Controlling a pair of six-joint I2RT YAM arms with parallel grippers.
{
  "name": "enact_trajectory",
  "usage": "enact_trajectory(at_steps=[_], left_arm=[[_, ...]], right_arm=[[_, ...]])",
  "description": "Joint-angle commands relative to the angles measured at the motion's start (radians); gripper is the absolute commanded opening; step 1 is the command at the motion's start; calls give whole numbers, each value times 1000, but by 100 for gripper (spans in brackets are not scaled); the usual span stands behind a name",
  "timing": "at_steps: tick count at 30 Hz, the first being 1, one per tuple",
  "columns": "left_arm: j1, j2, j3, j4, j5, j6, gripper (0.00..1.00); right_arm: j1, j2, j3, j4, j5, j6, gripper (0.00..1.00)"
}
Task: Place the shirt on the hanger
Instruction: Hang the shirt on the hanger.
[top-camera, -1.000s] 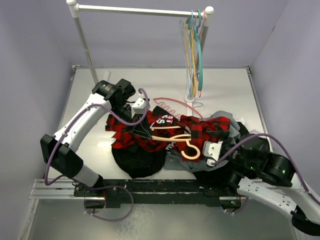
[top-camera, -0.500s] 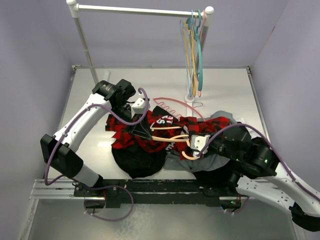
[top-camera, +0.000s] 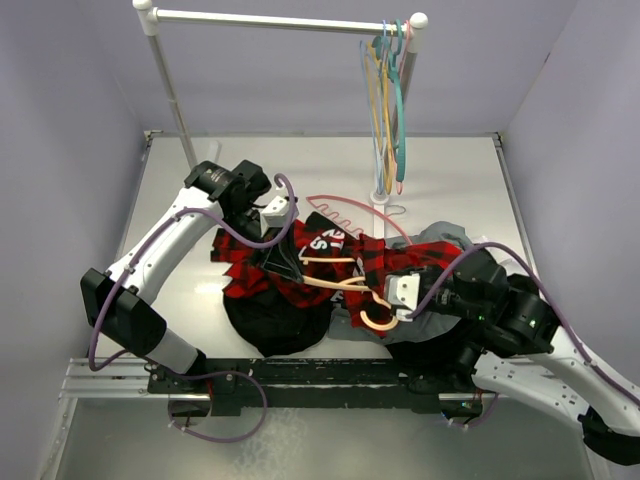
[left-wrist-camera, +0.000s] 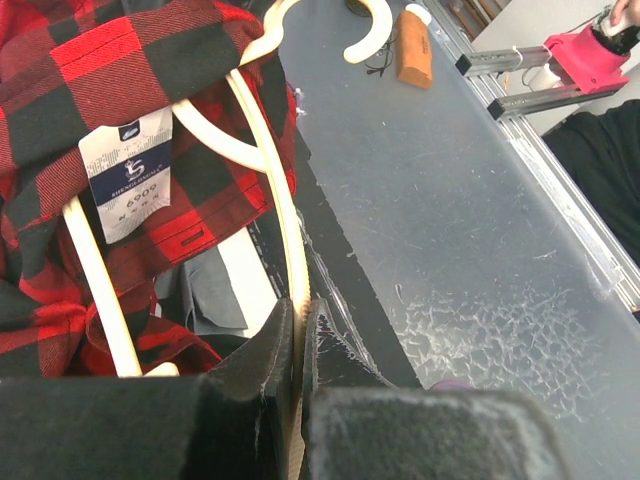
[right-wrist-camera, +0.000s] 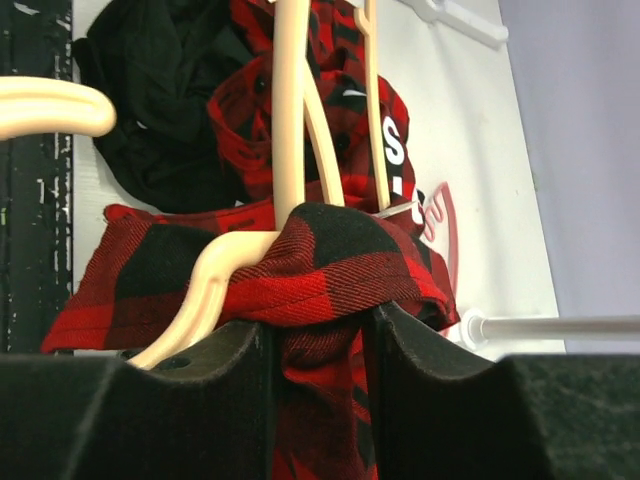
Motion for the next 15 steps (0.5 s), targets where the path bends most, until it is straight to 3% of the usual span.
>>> enact_trajectory(at_steps=[1, 2, 4, 5, 15], left_arm=[[-5, -19, 0, 37, 125, 45, 0], [-5, -23, -1, 37, 126, 43, 0], [-6, -35, -4, 37, 126, 43, 0], [-6, -40, -6, 37, 127, 41, 0], [-6, -80, 0, 37, 144, 18, 0]], right_arm=[[6, -7, -9, 103, -134, 24, 33], [6, -3, -10, 93, -134, 18, 26], [5, 3, -16, 80, -134, 8, 4], [5, 2, -17, 70, -134, 3, 0], [6, -151, 58, -56, -88, 43, 0]])
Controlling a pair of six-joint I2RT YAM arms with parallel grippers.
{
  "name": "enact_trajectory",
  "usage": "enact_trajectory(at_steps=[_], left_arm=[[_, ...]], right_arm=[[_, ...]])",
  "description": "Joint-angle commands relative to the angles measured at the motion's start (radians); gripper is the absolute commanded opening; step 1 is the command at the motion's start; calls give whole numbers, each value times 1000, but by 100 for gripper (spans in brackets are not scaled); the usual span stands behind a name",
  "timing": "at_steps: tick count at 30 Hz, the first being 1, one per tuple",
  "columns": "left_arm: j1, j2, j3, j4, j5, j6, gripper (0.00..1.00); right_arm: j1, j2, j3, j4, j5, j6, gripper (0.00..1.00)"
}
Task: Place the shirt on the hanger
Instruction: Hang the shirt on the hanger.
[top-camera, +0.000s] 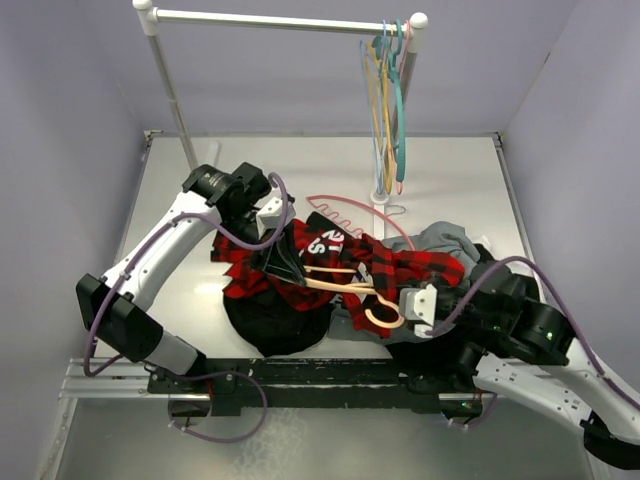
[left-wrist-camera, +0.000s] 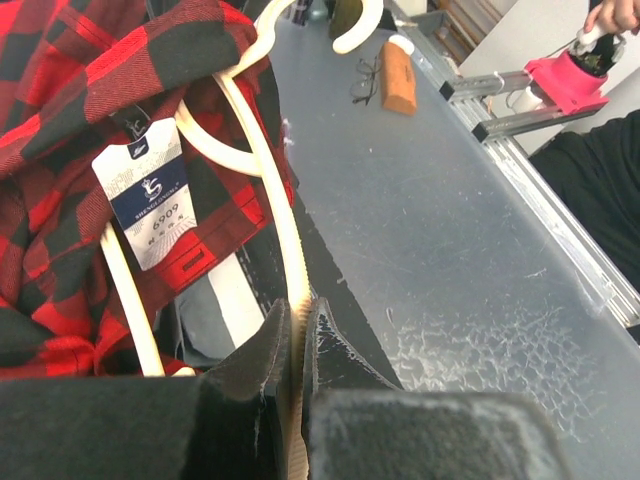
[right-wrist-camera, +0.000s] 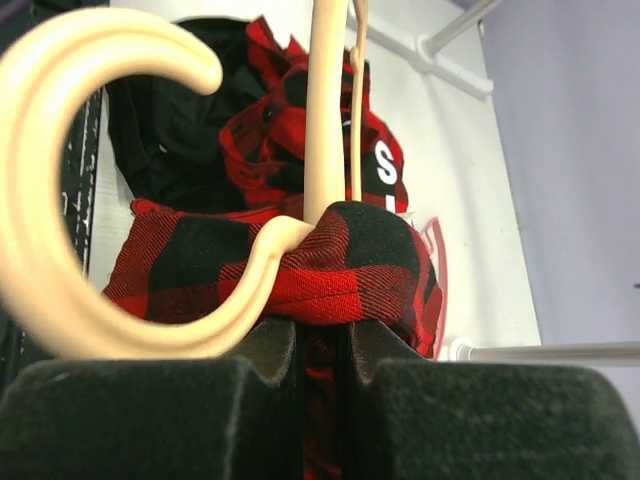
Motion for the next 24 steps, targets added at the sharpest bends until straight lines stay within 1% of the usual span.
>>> enact_trajectory(at_steps=[1, 4, 7, 10, 15, 21, 24], left_arm=[[2, -53, 23, 37, 103, 20, 0], [-17, -44, 54, 37, 112, 13, 0], [-50, -29, 74, 37, 112, 21, 0], [-96, -8, 93, 37, 109, 22, 0], [-160, -1, 134, 36, 45, 36, 0], [-198, -4, 138, 36, -13, 97, 0], [-213, 16, 169, 37, -46, 146, 0]], right_arm=[[5, -89, 72, -46, -24, 83, 0], [4, -149, 51, 12, -33, 132, 0], [6, -167, 34, 59, -90, 168, 0], [6, -143, 29, 84, -176, 207, 0], [5, -64, 71, 67, -292, 247, 0], [4, -59, 77, 116, -374, 301, 0], [5, -52, 71, 122, -379, 310, 0]])
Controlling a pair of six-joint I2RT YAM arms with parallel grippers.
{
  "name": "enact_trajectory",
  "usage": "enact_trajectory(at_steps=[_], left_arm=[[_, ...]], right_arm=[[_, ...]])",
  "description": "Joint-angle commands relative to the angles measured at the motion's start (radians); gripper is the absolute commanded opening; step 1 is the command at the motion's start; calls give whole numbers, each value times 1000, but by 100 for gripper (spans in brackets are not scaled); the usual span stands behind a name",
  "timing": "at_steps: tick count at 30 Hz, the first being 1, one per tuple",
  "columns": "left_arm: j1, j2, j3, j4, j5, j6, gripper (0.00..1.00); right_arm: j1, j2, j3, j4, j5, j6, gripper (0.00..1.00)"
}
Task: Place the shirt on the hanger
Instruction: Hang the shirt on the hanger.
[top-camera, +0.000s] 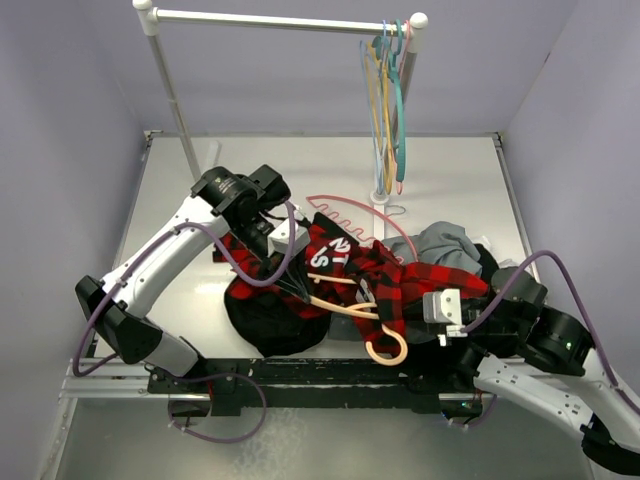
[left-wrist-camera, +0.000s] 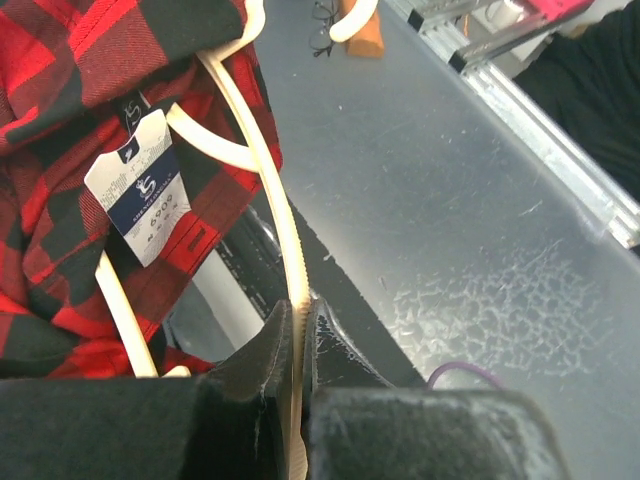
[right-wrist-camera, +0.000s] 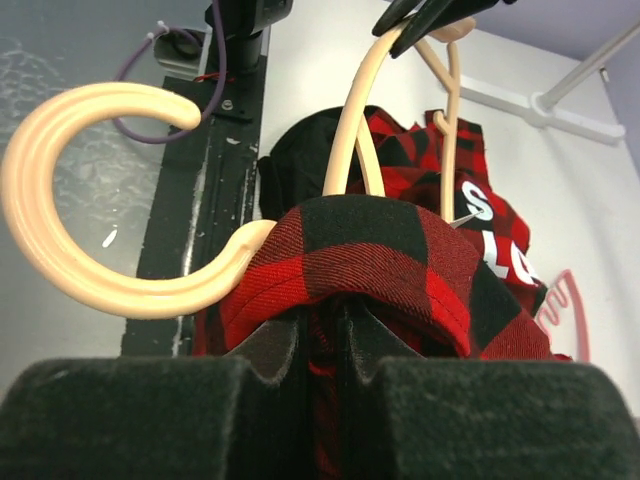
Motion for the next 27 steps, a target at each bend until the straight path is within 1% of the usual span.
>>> enact_trajectory(at_steps=[1, 6, 9, 10, 12, 13, 14, 15, 17, 19, 22, 24, 26, 27], left_arm=[[-48, 28, 91, 69, 36, 141, 0], [-63, 73, 175, 69, 48, 163, 0], [-84, 94, 195, 70, 49, 169, 0], [-89, 101, 196, 72, 49, 170, 12], [-89, 115, 192, 73, 48, 172, 64], [-89, 117, 191, 73, 39, 176, 83], [-89, 117, 192, 78, 27, 178, 93], [-88, 117, 196, 84, 12, 177, 100], [-78, 119, 207, 112, -5, 167, 99], [-45, 120, 223, 191, -4, 97, 100], [35, 133, 247, 389, -2, -116, 99], [77, 147, 251, 550, -30, -274, 99], [100, 166, 262, 649, -71, -397, 100], [102, 180, 272, 671, -96, -428, 100]], right_arm=[[8, 36, 32, 157, -103, 40, 0], [9, 51, 15, 144, -35, 11, 0], [9, 61, 6, 141, -8, -16, 0], [8, 58, 2, 145, 3, -21, 0], [8, 46, -5, 152, 16, -27, 0], [8, 39, -7, 150, 26, -27, 0], [8, 30, -6, 142, 29, -27, 0], [8, 26, -4, 130, 35, -27, 0], [8, 18, -2, 97, 52, -25, 0], [8, 15, -5, 61, 56, -24, 0], [8, 11, -19, 17, 67, -49, 0], [8, -2, -43, 39, 64, -38, 0], [8, -4, -59, 38, 77, -54, 0], [8, -1, -68, 40, 79, -63, 0]])
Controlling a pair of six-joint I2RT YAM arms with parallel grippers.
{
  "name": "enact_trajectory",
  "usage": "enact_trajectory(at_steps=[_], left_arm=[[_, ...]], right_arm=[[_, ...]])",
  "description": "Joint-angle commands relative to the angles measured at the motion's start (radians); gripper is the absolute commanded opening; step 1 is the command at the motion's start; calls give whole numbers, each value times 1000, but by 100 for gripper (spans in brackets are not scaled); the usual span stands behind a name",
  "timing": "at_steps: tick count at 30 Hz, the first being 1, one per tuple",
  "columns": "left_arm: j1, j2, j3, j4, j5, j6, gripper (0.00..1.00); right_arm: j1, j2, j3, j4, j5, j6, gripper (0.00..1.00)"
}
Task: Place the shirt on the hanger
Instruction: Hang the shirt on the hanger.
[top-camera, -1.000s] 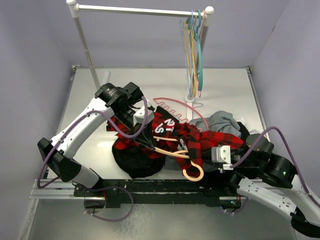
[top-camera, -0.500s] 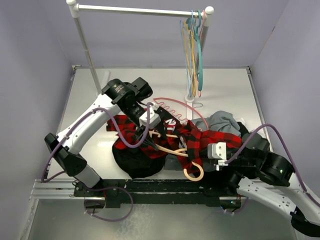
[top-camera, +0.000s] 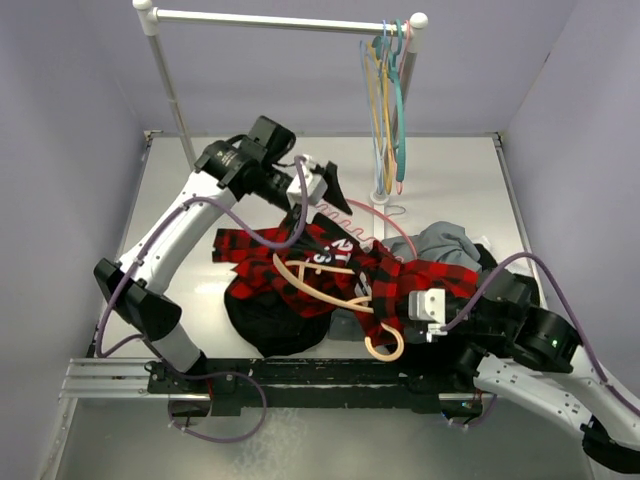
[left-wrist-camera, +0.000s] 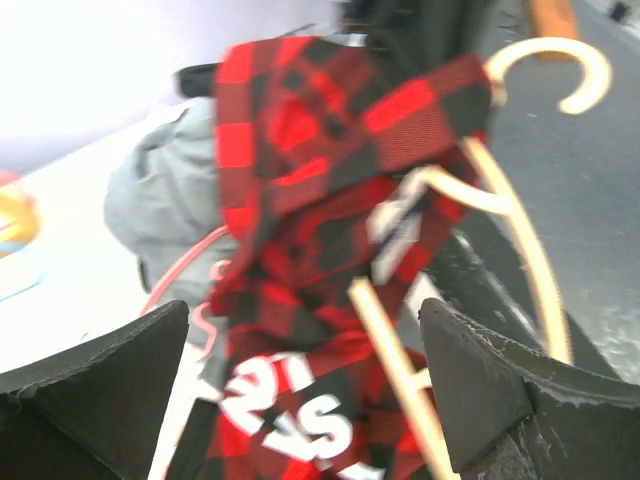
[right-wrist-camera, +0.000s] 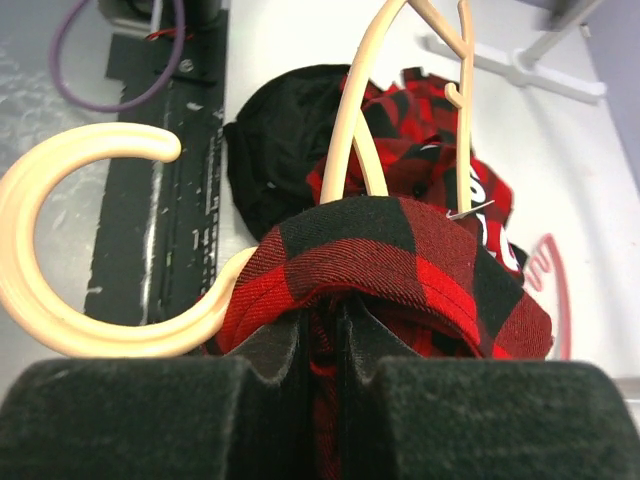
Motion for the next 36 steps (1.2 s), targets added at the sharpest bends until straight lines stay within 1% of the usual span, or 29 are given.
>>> enact_trajectory(at_steps=[1, 2, 3, 4, 5, 6, 7, 8, 9, 10, 12, 14, 15, 17, 18, 19, 20, 21, 22, 24, 29, 32, 34, 36], left_arm=[[45, 58, 64, 323, -73, -306, 99], [46, 74, 78, 330, -85, -330, 100], [45, 98, 108, 298, -88, -315, 100], [46, 134, 152, 224, -84, -269, 100], [45, 179, 222, 122, -69, -207, 100], [44, 236, 317, -16, -47, -122, 100], [39, 304, 426, -205, -25, 1, 100], [29, 363, 503, -291, -25, 13, 100], [18, 400, 529, -304, -34, -20, 99], [6, 400, 512, -305, -43, -16, 98], [-31, 366, 427, -306, -78, 54, 94], [-74, 327, 346, -306, -95, 114, 88], [-91, 307, 308, -306, -90, 140, 83], [-114, 270, 229, -306, -67, 226, 65], [-118, 256, 201, -306, -64, 263, 59], [-122, 249, 186, -305, -67, 295, 61], [-126, 252, 182, -304, -74, 311, 73], [-131, 263, 193, -304, -81, 310, 82], [-135, 283, 212, -304, -86, 295, 88], [-147, 321, 249, -304, -96, 266, 92], [-164, 400, 301, -300, -133, 258, 96], [-165, 440, 329, -298, -148, 251, 97], [-166, 459, 341, -304, -149, 253, 95], [-172, 472, 344, -304, -150, 246, 89]], right_arm=[[10, -2, -29, 16, -28, -58, 0], [10, 14, -29, 4, -27, -77, 0], [9, 31, -29, -6, -27, -94, 0], [10, 51, -26, -18, -26, -113, 0], [10, 78, -22, -32, -25, -141, 0], [10, 93, -17, -46, -20, -164, 0], [10, 106, -13, -57, -15, -181, 0], [10, 113, -11, -65, -7, -197, 0], [10, 116, -11, -67, 7, -211, 0], [10, 117, -10, -69, 18, -227, 0], [10, 112, -1, -77, 49, -250, 0], [10, 104, 5, -88, 80, -259, 0], [10, 100, 8, -93, 91, -262, 0], [10, 100, 16, -112, 88, -269, 0], [10, 101, 21, -119, 78, -272, 0], [10, 104, 26, -124, 66, -271, 0], [9, 106, 30, -128, 56, -271, 0], [10, 110, 33, -130, 46, -270, 0], [10, 114, 37, -131, 39, -268, 0], [10, 118, 41, -132, 29, -265, 0], [10, 116, 41, -116, 17, -254, 0], [10, 115, 42, -107, 5, -248, 0], [10, 114, 42, -102, 3, -246, 0], [10, 111, 41, -100, 7, -245, 0]])
